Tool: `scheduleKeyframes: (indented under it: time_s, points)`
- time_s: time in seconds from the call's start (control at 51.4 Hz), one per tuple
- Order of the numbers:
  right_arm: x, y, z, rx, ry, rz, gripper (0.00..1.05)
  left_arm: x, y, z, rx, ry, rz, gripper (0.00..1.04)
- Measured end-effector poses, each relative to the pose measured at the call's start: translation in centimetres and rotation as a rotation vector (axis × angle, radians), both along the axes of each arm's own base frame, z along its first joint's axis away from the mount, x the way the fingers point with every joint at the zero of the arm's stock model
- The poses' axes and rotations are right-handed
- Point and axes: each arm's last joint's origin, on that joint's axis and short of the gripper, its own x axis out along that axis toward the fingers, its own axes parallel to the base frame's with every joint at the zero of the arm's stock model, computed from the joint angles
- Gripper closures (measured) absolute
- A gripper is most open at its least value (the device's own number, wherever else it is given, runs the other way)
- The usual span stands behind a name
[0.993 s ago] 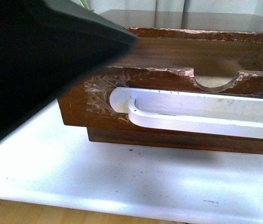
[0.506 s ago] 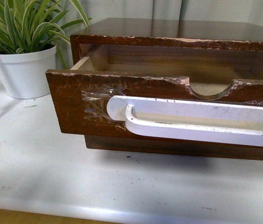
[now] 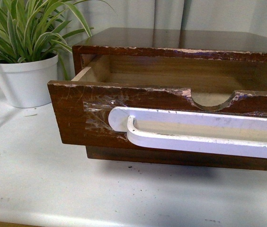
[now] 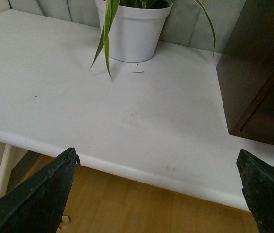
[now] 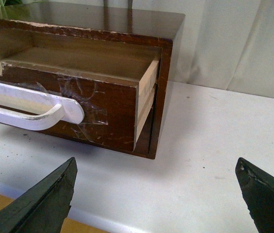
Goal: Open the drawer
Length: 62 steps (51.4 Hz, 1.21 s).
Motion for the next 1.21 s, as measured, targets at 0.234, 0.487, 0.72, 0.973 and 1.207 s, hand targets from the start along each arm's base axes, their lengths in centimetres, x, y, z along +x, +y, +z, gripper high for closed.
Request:
scheduleKeyframes:
  time_s: [0.234,0.487,0.72,0.973,1.207]
  points:
    - [0.0,0.2,-0.2,0.025,-0.053,-0.150,0.21,0.0,0.3,-0.7,0.030,-0.137,-0.147,0.24]
    - [0.0,1.1,-0.9,0.053,-0.074,-0.241,0.68,-0.1,1.3,-0.8,0.083,-0.162,-0.170,0.71]
    - [0.0,2.3,-2.1,0.057,-0.073,-0.227,1.04,-0.1,1.3,-0.8,0.093,-0.162,-0.171,1.01]
    - [0.0,2.3,-2.1,0.060,-0.073,-0.232,1.04,-0.1,1.3,-0.8,0.094,-0.162,-0.170,1.01]
    - [0.0,2.3,-2.1,0.060,-0.073,-0.232,0.87,-0.1,1.3,-0.8,0.094,-0.162,-0.170,0.80]
